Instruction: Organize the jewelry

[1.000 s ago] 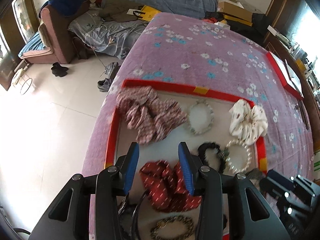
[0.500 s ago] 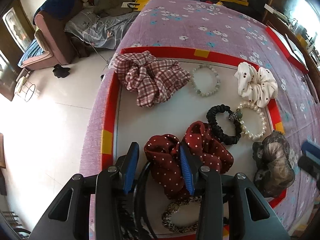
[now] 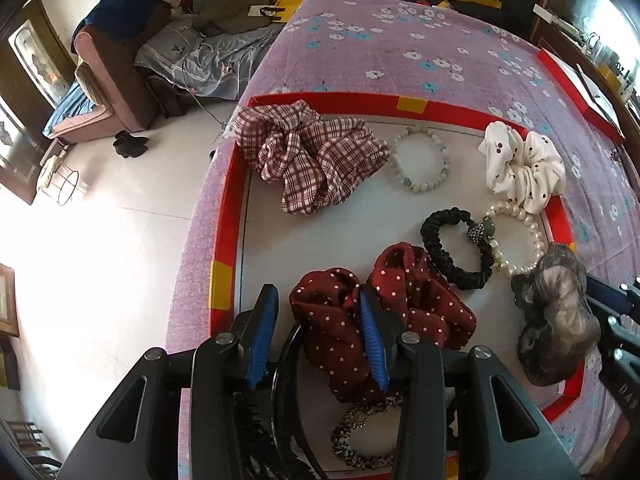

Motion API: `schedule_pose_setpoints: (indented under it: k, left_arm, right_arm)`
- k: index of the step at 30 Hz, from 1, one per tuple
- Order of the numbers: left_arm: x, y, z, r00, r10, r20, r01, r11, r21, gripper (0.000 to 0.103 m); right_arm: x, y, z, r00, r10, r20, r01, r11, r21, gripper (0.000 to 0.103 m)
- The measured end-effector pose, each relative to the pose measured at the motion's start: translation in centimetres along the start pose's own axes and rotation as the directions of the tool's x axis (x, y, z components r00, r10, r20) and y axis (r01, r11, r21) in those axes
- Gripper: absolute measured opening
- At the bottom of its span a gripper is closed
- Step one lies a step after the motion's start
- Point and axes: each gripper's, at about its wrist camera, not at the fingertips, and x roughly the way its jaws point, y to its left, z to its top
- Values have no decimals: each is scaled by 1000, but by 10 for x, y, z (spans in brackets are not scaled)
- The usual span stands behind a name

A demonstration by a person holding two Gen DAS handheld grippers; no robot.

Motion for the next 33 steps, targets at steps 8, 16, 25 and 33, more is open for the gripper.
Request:
schedule_pose_setpoints:
  k: [8, 16, 25, 33]
  left_arm:
    - [-33, 11, -2, 997, 1, 74, 0, 1000, -12, 39]
    - [-42, 26, -13, 996, 33, 88, -24, 995, -94, 40]
    - [-49, 40, -24, 994, 34, 108, -18, 988, -153, 44]
    - [-53, 39, -26, 990, 30, 136, -7, 986, -164, 52]
  right_arm:
    - [-63, 15, 18, 981, 94, 170, -90, 995, -31, 48]
    - [13, 51, 61, 982, 187, -9, -187, 981, -43, 14]
    - [64, 73, 67, 988, 114, -100, -124, 988, -94, 14]
    - [60, 71, 82, 987, 138, -78, -143, 987, -68, 14]
